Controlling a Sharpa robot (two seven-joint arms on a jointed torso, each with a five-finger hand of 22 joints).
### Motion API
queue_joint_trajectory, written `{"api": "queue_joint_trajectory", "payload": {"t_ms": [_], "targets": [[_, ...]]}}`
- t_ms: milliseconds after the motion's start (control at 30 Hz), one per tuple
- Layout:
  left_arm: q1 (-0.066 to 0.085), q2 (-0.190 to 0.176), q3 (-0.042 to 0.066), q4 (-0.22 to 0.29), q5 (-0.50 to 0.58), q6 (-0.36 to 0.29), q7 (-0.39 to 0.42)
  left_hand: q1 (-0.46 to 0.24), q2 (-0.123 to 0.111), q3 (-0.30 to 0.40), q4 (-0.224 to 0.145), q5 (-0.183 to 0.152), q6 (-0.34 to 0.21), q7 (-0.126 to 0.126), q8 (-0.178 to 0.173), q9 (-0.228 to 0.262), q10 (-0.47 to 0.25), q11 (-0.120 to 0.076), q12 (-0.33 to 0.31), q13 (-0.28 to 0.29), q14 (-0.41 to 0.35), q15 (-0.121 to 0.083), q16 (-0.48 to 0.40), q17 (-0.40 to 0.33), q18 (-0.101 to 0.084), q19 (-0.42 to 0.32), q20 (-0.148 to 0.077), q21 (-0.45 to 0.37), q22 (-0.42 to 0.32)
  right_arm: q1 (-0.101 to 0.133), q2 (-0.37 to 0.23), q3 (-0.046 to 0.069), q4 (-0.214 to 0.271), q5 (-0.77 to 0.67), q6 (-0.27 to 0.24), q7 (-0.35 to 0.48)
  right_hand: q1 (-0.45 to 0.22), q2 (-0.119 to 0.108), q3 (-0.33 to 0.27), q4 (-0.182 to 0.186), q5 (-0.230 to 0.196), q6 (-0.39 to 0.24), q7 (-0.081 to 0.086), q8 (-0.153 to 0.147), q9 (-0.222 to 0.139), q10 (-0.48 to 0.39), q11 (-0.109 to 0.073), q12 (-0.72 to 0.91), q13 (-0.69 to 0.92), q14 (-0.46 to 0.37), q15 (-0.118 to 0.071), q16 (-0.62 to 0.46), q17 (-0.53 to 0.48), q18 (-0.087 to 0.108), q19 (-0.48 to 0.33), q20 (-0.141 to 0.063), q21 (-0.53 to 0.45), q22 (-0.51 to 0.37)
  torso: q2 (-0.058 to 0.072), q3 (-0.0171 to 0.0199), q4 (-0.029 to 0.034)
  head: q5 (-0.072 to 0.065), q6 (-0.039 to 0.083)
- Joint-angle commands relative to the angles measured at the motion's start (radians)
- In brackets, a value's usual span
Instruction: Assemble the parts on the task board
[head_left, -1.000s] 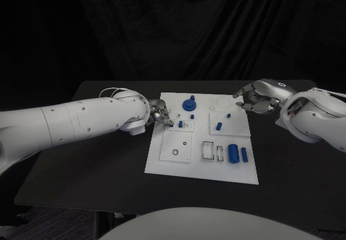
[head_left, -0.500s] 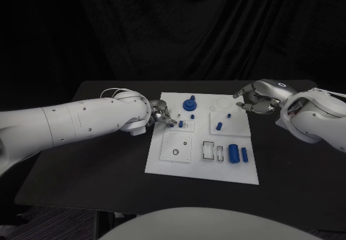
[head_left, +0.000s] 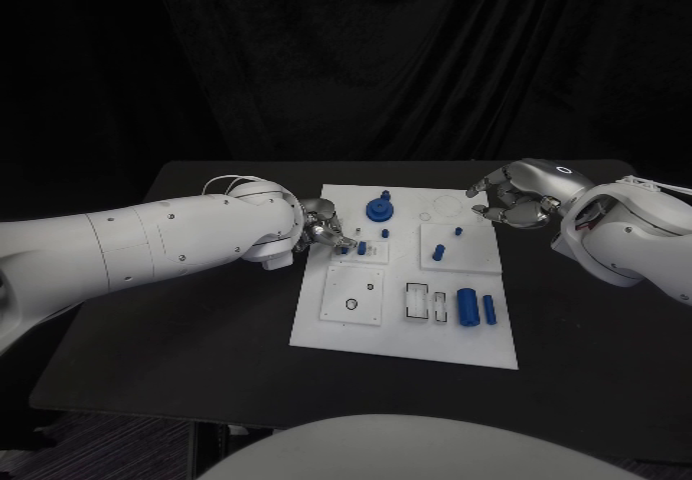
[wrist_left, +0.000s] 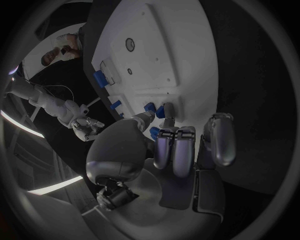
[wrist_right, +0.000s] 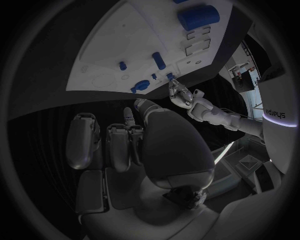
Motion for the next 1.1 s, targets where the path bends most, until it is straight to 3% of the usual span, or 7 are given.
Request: {"api": "queue_joint_trajectory", "payload": {"t_ms": [33,267,433,600,667,767,1100], "targets": [[-0.006,0.003,-0.004,-0.002,-0.001,0.023,0.004,-0.001,0.014,-0.011,0.01,-0.006,0.013,-0.001,-0.005,-0.05,0.108,0.007,-0.001,0.263,0.104,0.009,0.003,0.264,0.017,0.003,0.006,-0.003,0.161,-0.003,-0.001,0.001,0.001,-0.002,0.005,-0.023,0.012,0.002,0.001,-0.002,0.003,0.008,0.0,-0.003,-0.001,0.006,0.008,-0.005,0.096,0.07,0.009,-0.005,0.092,0.014,-0.004,0.006,-0.004,0.181,0.0,0.0005,-0.001,0.0,0.0],[-0.006,0.002,-0.004,-0.003,-0.001,0.018,-0.008,-0.001,0.033,-0.029,0.031,0.036,0.036,-0.009,0.015,-0.044,0.108,0.001,-0.001,0.263,0.104,0.006,0.003,0.264,0.018,0.006,0.005,-0.003,0.165,-0.003,0.0,0.001,0.0,-0.002,0.006,-0.023,0.013,0.002,0.003,-0.004,0.003,0.008,0.0,-0.004,-0.002,0.005,0.008,-0.006,0.095,0.069,0.01,-0.006,0.091,0.014,-0.004,0.006,-0.005,0.181,-0.001,0.0001,-0.0009,0.001,0.0],[-0.006,0.001,-0.004,-0.005,-0.001,0.016,-0.015,0.013,0.041,-0.04,0.032,0.087,0.028,-0.021,0.077,0.03,0.108,-0.008,-0.001,0.263,0.104,-0.004,0.003,0.264,0.016,0.012,-0.002,0.0,0.171,-0.003,0.0,0.001,-0.001,-0.002,0.007,-0.024,0.013,0.003,0.003,-0.005,0.003,0.008,0.0,-0.004,-0.002,0.005,0.008,-0.006,0.095,0.069,0.01,-0.006,0.09,0.015,-0.005,0.006,-0.006,0.181,-0.001,0.0,-0.0009,0.001,0.0],[-0.006,-0.001,-0.004,-0.008,-0.001,0.012,-0.014,-0.034,0.058,-0.074,0.09,0.079,0.011,-0.02,0.114,0.078,0.108,-0.01,-0.001,0.263,0.104,-0.004,0.003,0.264,0.015,0.015,-0.006,0.0,0.176,-0.003,0.0,0.001,-0.001,-0.002,0.008,-0.024,0.013,0.003,0.003,-0.005,0.003,0.008,0.0,-0.004,-0.002,0.005,0.008,-0.006,0.095,0.069,0.01,-0.006,0.09,0.015,-0.005,0.006,-0.006,0.181,-0.001,-0.0001,-0.0009,0.002,0.0],[-0.006,-0.001,-0.004,-0.009,-0.001,0.01,-0.011,-0.108,0.094,-0.105,0.094,0.063,0.006,-0.02,0.122,0.088,0.108,-0.008,-0.001,0.263,0.104,-0.004,0.003,0.264,0.016,0.014,-0.004,-0.005,0.177,-0.003,0.0,0.001,-0.001,-0.002,0.009,-0.025,0.013,0.003,0.003,-0.005,0.003,0.008,0.0,-0.004,-0.002,0.005,0.008,-0.006,0.095,0.069,0.01,-0.006,0.09,0.015,-0.005,0.006,-0.006,0.181,-0.001,-0.0001,-0.001,0.003,0.0],[-0.006,-0.002,-0.004,-0.01,-0.001,0.008,-0.008,-0.156,0.114,-0.131,0.094,0.083,-0.001,-0.019,0.125,0.094,0.108,-0.008,-0.001,0.263,0.104,-0.003,0.003,0.264,0.017,0.012,-0.004,-0.009,0.178,-0.004,0.0,0.001,-0.002,-0.002,0.009,-0.025,0.013,0.004,0.005,-0.005,0.003,0.008,0.0,-0.004,-0.002,0.005,0.008,-0.006,0.095,0.069,0.01,-0.006,0.09,0.015,-0.005,0.006,-0.007,0.181,-0.001,-0.0004,-0.001,0.004,0.0],[-0.006,-0.004,-0.004,-0.011,-0.001,0.004,0.001,-0.166,0.115,-0.141,0.093,0.097,-0.004,-0.019,0.126,0.096,0.108,-0.007,-0.001,0.263,0.104,-0.002,0.003,0.264,0.017,0.012,-0.004,-0.01,0.179,-0.005,0.0,0.001,-0.002,-0.002,0.01,-0.026,0.013,0.004,0.005,-0.005,0.003,0.008,0.0,-0.004,-0.002,0.005,0.008,-0.006,0.095,0.069,0.01,-0.006,0.09,0.015,-0.005,0.006,-0.007,0.181,-0.002,-0.0004,-0.0003,0.003,0.0]]}}
